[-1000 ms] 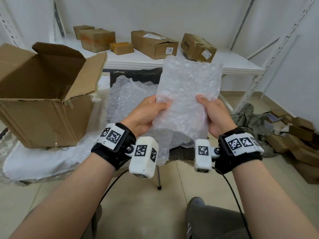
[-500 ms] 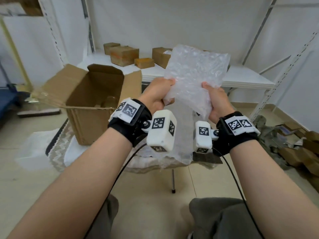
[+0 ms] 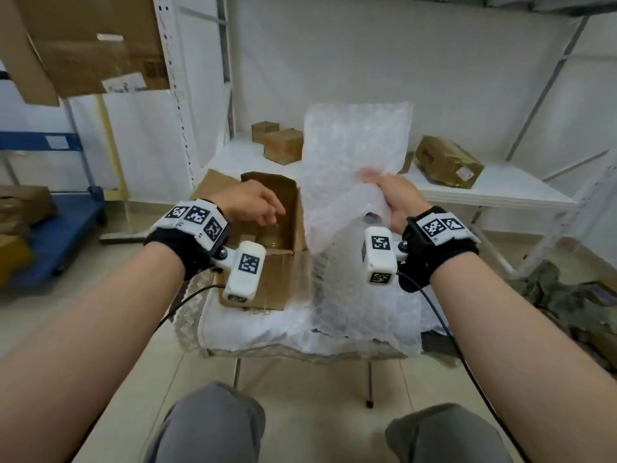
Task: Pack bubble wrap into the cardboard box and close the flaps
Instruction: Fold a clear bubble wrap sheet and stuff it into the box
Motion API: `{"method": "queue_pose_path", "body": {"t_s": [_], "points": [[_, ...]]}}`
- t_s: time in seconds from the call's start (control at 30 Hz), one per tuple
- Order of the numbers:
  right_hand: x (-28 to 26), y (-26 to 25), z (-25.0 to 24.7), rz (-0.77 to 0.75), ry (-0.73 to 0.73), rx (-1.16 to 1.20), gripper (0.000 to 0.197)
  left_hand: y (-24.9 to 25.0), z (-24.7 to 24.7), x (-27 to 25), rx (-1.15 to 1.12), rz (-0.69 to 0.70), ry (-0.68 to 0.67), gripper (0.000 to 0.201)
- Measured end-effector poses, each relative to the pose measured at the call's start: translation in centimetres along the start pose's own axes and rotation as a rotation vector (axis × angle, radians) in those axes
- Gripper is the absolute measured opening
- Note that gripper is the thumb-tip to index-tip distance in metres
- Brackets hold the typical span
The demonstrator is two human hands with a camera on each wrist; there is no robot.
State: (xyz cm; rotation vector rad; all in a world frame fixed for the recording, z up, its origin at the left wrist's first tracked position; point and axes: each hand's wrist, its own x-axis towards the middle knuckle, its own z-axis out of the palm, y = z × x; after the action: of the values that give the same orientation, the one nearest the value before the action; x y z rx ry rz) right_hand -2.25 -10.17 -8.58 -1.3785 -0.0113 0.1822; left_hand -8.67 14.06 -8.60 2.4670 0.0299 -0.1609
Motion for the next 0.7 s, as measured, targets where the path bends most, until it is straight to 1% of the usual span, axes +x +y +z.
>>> {"method": "queue_pose_path", "body": {"t_s": [0.03, 0.1, 0.2, 0.27, 0.3, 0.33, 0.4, 0.5, 0.57, 0.7], "points": [[0.1, 0.1, 0.5, 0.01, -0.022, 0.005, 0.019, -0.9, -0.3, 0.0, 0.093, -0.014, -0.07, 0.019], [0.3, 0.5, 1.3, 0.037, -0.06, 0.005, 0.027, -2.1, -0.5, -0.1, 0.205, -0.043, -0.2, 0.028], [0.6, 1.1, 2.3, 0.086, -0.08, 0.018, 0.034, -2.8, -0.3, -0.1, 0.165, -0.067, -0.311, 0.037], [0.7, 1.4, 2.6, 0.097, -0.073, 0.04, 0.035, -3.0, 0.1, -0.1, 0.102, -0.055, -0.361, 0.034], [0.8, 1.6, 2.6, 0.097, -0.066, 0.046, 0.034, -2.9, 0.4, -0.1, 0.089, -0.036, -0.386, 0.029], [0.9, 1.7, 2.6, 0.099, -0.054, 0.042, 0.032, -2.9, 0.8, 0.0, 0.097, -0.003, -0.4, 0.023], [1.0, 1.9, 2.4, 0.106, -0.038, 0.029, 0.031, -2.7, 1.7, 0.3, 0.117, 0.071, -0.385, 0.011], [0.8, 1.8, 2.5, 0.119, -0.057, 0.026, 0.033, -1.9, 2.1, 0.5, 0.113, 0.122, -0.368, 0.02], [0.7, 1.5, 2.5, 0.108, -0.076, 0.047, 0.033, -1.4, 2.2, 0.3, 0.114, 0.145, -0.392, 0.023], [0.4, 1.1, 2.6, 0.102, -0.13, 0.089, 0.029, -0.7, 2.4, -0.5, 0.062, 0.153, -0.424, 0.01]]}}
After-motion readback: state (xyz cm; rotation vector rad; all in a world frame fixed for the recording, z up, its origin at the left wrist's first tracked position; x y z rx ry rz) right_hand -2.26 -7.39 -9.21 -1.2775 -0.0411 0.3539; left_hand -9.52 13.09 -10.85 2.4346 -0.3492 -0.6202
